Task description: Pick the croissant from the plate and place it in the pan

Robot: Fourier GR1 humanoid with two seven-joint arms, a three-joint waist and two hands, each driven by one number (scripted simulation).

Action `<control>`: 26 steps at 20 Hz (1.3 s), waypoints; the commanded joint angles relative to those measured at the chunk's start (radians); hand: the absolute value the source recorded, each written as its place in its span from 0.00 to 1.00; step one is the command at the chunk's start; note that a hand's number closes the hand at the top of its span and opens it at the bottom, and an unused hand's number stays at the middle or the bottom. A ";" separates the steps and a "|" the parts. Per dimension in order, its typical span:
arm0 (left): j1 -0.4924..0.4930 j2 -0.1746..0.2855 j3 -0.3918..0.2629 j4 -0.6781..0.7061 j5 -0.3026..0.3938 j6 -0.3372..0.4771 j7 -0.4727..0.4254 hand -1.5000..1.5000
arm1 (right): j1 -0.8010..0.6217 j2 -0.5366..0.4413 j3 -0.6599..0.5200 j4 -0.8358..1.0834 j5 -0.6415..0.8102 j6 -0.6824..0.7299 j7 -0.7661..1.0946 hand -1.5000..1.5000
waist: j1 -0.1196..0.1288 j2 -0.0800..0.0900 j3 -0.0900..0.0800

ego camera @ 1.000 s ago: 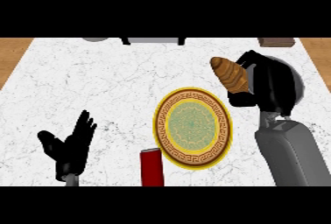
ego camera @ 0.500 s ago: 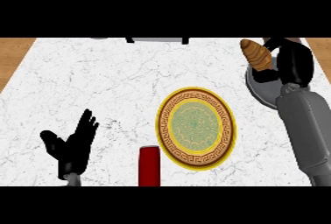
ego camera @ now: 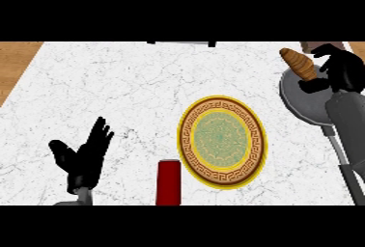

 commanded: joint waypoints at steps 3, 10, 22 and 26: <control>-0.022 0.009 0.003 -0.007 0.010 -0.019 0.003 0.50 | -0.042 -0.040 -0.042 0.192 -0.017 0.001 -0.102 0.00 | 0.020 0.010 0.002; -0.009 -0.014 -0.015 -0.017 -0.004 0.006 0.011 0.50 | -0.075 -0.023 -0.209 0.180 -0.223 0.052 -0.347 0.00 | 0.007 0.005 0.006; 0.007 0.000 0.006 -0.028 -0.005 0.019 0.014 0.50 | -0.038 -0.143 -0.509 0.266 -0.576 0.508 -0.574 0.00 | -0.026 -0.004 0.004; 0.043 -0.001 0.009 -0.002 0.005 -0.005 -0.016 0.50 | 0.027 -0.202 -0.524 0.296 -0.609 0.717 -0.653 0.00 | -0.038 -0.010 0.001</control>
